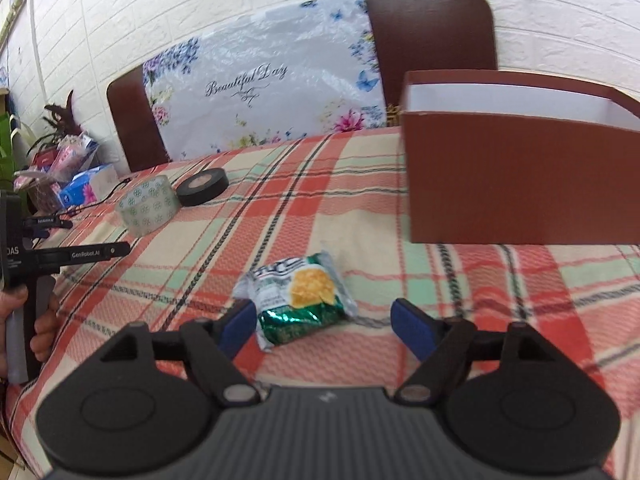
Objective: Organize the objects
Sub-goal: 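Lift the snack bag toward the brown box with the right gripper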
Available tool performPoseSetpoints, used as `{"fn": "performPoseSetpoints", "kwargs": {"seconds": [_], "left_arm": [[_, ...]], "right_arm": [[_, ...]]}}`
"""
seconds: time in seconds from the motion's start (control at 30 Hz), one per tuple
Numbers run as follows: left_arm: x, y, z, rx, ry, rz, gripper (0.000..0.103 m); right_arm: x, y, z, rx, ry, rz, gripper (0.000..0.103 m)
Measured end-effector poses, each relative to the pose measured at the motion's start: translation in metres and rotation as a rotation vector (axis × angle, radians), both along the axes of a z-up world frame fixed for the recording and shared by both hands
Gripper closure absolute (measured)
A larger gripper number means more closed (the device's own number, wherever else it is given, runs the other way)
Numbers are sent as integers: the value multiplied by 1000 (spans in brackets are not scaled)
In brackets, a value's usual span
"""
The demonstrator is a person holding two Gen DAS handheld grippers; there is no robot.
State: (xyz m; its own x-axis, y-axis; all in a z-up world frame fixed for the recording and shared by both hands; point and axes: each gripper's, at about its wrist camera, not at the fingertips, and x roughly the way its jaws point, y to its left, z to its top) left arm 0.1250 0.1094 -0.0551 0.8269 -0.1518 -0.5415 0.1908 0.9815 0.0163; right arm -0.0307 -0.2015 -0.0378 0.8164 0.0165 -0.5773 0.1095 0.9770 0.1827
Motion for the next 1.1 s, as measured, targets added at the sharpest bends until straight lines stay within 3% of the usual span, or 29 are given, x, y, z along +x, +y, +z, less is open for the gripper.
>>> {"fn": "performPoseSetpoints", "kwargs": {"seconds": [0.1, 0.17, 0.23, 0.27, 0.4, 0.57, 0.8, 0.97, 1.0, 1.1], "left_arm": [[-6, -3, 5, 19, 30, 19, 38], [-15, -5, 13, -67, 88, 17, 44], [-26, -14, 24, -200, 152, -81, 56], [-32, -26, 31, -230, 166, -138, 56], [-56, -90, 47, -233, 226, -363, 56], [-73, -144, 44, -292, 373, -509, 54], [-61, -164, 24, -329, 482, -428, 50], [-59, -161, 18, -332, 464, -405, 55], [-59, -160, 18, -335, 458, -403, 59], [-60, -159, 24, -356, 465, -411, 65]], "right_arm": [[-13, -13, 3, 1, -21, -20, 27], [-19, -20, 4, 4, -25, -11, 30], [-22, -22, 5, -5, -28, 17, 37], [-22, -23, 5, -16, -28, 28, 39], [-12, -23, 5, -9, -10, 83, 52], [-10, -32, 5, 55, -16, 73, 60], [10, -46, 3, 127, -8, 94, 77], [34, -50, -19, 260, 87, 131, 88], [34, -52, -23, 303, 93, 125, 96], [28, -57, -27, 382, 88, 122, 98]]}}
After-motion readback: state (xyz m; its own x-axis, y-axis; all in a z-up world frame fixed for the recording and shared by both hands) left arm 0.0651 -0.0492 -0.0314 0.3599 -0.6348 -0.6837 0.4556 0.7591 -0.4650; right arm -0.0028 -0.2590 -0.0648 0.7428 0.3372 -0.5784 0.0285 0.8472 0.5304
